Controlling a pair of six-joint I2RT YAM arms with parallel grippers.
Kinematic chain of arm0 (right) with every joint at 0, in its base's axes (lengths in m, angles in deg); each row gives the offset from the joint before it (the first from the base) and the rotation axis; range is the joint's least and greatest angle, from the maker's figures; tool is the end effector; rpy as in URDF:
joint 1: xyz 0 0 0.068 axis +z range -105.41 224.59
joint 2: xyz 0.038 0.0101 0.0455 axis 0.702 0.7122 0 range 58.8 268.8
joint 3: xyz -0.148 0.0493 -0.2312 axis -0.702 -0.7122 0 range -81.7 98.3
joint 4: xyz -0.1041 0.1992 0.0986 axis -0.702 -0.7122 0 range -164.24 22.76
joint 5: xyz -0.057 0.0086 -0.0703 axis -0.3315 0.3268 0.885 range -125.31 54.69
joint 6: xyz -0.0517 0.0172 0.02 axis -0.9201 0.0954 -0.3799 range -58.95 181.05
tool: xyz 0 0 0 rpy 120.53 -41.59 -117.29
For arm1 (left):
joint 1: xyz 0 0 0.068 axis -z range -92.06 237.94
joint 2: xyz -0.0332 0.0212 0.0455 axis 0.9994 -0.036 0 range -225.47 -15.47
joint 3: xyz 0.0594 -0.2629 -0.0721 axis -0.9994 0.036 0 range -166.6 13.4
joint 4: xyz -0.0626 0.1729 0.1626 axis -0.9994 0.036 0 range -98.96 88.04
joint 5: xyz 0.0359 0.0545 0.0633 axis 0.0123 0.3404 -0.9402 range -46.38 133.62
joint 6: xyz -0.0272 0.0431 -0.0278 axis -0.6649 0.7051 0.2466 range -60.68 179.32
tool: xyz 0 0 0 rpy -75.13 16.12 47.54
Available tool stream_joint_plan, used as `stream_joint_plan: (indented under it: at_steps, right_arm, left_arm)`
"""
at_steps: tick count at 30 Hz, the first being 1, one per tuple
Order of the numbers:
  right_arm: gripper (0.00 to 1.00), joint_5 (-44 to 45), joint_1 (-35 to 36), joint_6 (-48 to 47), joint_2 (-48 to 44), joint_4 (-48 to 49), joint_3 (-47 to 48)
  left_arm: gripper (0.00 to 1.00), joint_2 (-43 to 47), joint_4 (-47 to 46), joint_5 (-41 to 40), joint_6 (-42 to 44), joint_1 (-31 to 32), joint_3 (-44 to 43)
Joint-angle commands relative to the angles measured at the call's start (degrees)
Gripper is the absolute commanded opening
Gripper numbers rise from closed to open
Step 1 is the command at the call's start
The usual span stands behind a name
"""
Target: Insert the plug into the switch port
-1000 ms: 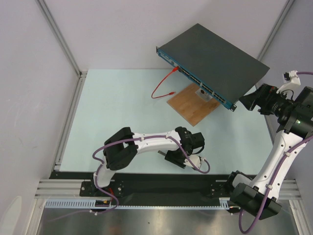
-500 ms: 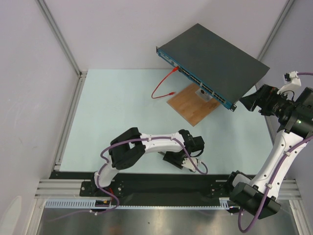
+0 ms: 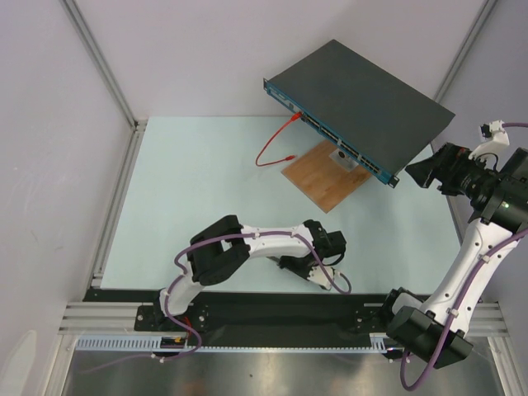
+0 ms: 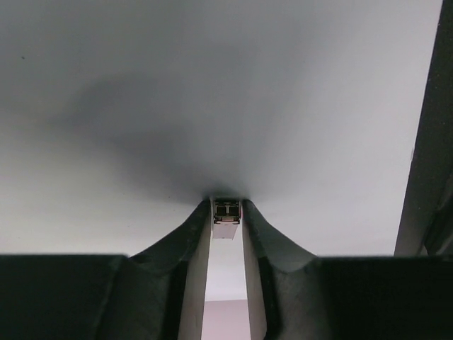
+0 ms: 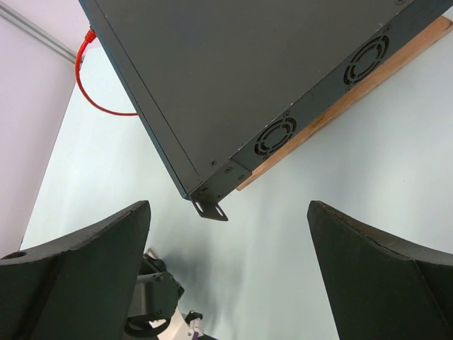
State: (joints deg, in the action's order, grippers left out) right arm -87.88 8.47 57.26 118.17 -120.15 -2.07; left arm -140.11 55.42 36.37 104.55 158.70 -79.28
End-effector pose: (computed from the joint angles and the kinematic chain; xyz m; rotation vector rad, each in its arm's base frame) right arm 0.1478 -0.0669 0.4278 0.0353 1.9391 0.5196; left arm 0.1322 -0.3628 0.1517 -2.5952 -1.6092 -0.2259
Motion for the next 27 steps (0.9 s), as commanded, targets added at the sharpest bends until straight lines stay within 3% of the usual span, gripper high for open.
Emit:
stream_joint_plan:
  at_steps: [1,7,11,20,24,25,27]
  right_arm:
    - [1.00,-1.30,-0.36,-1.04,0.39,-0.27,2.10]
    - [1.00,-1.83,-0.36,-0.43,0.74,0.61,2.63]
    - [1.00,-3.58,-0.36,2.99,0.66,4.29,2.46]
    - [1.00,-7.71,-0.27,8.09,0.92,10.89,4.91]
    - [1.00,-8.07,2.53,10.29,0.57,15.80,5.27]
    - [1.00,-7.46,3.94,10.47,0.48,16.42,5.18]
    - [1.00,-4.74,9.53,10.04,-0.31,17.48,5.00]
  left_arm:
    - [0.21,-0.08,-3.73,-1.63,0.12,-0.10,1.01]
    - [0.01,4.03,-3.21,-0.76,-0.58,-1.06,-1.26]
    - [0.00,9.40,-0.75,3.54,-3.04,-3.78,-6.62]
    - [0.00,20.04,6.55,23.05,-13.49,-14.31,-27.09]
    - [0.00,23.73,0.50,32.54,-27.16,-22.58,-32.99]
    - [0.00,26.18,-1.87,38.30,-30.43,-24.60,-32.56]
    - [0.00,29.52,-12.74,44.22,-40.98,-30.84,-29.68]
